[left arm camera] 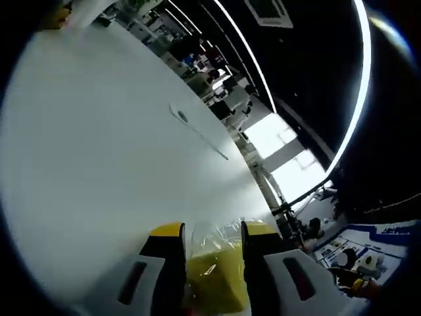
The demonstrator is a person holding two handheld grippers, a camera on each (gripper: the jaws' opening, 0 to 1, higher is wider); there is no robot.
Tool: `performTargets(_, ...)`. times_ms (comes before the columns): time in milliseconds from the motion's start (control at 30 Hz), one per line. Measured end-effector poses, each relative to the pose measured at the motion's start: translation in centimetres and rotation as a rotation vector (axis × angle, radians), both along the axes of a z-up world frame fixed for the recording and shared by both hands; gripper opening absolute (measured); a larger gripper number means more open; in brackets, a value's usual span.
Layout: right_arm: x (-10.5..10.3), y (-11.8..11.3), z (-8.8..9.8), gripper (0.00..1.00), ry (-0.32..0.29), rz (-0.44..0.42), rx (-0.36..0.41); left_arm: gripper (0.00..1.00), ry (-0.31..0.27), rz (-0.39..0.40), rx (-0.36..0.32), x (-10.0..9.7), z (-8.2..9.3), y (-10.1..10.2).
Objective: Compare the silicone blocks by pressing each to a similar depth, holding the contact briefly, and releasing to observe deformation and rebound differences across the visible hardness samples.
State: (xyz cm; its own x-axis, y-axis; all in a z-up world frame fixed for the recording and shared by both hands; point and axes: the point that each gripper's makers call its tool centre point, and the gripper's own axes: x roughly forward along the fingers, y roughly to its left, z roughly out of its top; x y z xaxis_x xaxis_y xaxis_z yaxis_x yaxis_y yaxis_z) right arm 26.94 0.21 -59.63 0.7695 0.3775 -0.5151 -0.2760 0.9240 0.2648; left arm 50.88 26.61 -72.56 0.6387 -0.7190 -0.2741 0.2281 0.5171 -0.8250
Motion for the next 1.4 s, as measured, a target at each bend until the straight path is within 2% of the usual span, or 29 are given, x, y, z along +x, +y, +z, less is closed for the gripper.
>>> performTargets(167,0.1,0.0,-0.4,0.76,0.014,-0.003,0.003,0.24,0.019,-0.047,0.003,-0.8,-1.0,-0.2)
performTargets(267,0.2,0.3,-0.6,0.75,0.018,0.003,0.006,0.15,-0.004,-0.030,-0.070,-0.6,-0.4,-0.1)
performTargets(300,0.2,0.5,-0.7,0.75,0.022,0.010,0.006,0.12,0.016,-0.012,-0.088,-0.5,-0.5,0.1)
performTargets(367,0.3,0.8,-0.8,0.75,0.028,0.020,0.005,0.06,0.012,-0.008,-0.090,-0.4,-0.8,0.3)
performTargets(467,0.3,1.0,-0.8,0.75,0.029,0.030,0.007,0.01,-0.003,-0.028,-0.105,-0.4,-0.5,0.1)
performTargets(600,0.4,1.2,-0.9,0.74,0.035,0.038,0.012,0.00,-0.026,-0.060,-0.109,-0.7,0.2,-0.4)
performTargets(667,0.4,1.3,-0.9,0.73,0.037,0.044,0.016,0.00,-0.028,-0.075,-0.093,-0.9,0.3,-0.7)
performTargets(700,0.4,1.4,-0.9,0.73,0.038,0.048,0.017,0.00,-0.054,-0.105,-0.039,-1.2,0.3,-0.9)
performTargets(733,0.4,1.4,-0.9,0.73,0.038,0.051,0.018,0.00,-0.061,-0.111,-0.014,-1.2,0.3,-0.9)
performTargets(800,0.3,1.5,-0.8,0.72,0.034,0.059,0.017,0.00,-0.061,-0.124,-0.015,-1.4,1.0,-1.5)
performTargets(833,0.4,1.6,-0.7,0.72,0.032,0.061,0.020,0.00,-0.076,-0.140,0.031,-1.4,0.9,-1.4)
performTargets(933,0.4,1.7,-0.6,0.72,0.029,0.065,0.026,0.00,-0.120,-0.166,0.097,-1.6,1.5,-1.8)
performTargets(967,0.4,1.7,-0.6,0.72,0.027,0.069,0.026,0.00,-0.148,-0.175,0.146,-1.6,1.8,-1.8)
performTargets(1033,0.4,1.7,-0.6,0.71,0.024,0.073,0.030,0.00,-0.138,-0.173,0.218,-1.9,2.2,-1.8)
performTargets(1067,0.5,1.8,-0.5,0.71,0.023,0.075,0.032,0.00,-0.170,-0.167,0.242,-1.8,2.8,-1.8)
performTargets(1100,0.5,1.8,-0.5,0.71,0.021,0.078,0.035,0.00,-0.228,-0.176,0.281,-1.9,3.6,-2.0)
performTargets(1200,0.5,1.9,-0.5,0.71,0.019,0.086,0.041,0.00,-0.301,-0.181,0.363,-2.2,5.1,-2.3)
performTargets(1267,0.6,2.1,-0.4,0.70,0.016,0.094,0.043,0.00,-0.284,-0.171,0.323,-2.6,6.3,-2.8)
performTargets(1300,0.7,2.2,-0.3,0.70,0.009,0.100,0.045,0.00,-0.250,-0.139,0.292,-2.6,6.9,-2.9)
performTargets(1400,0.8,2.3,0.0,0.71,-0.002,0.114,0.057,0.00,-0.307,-0.136,0.326,-3.0,8.6,-3.4)
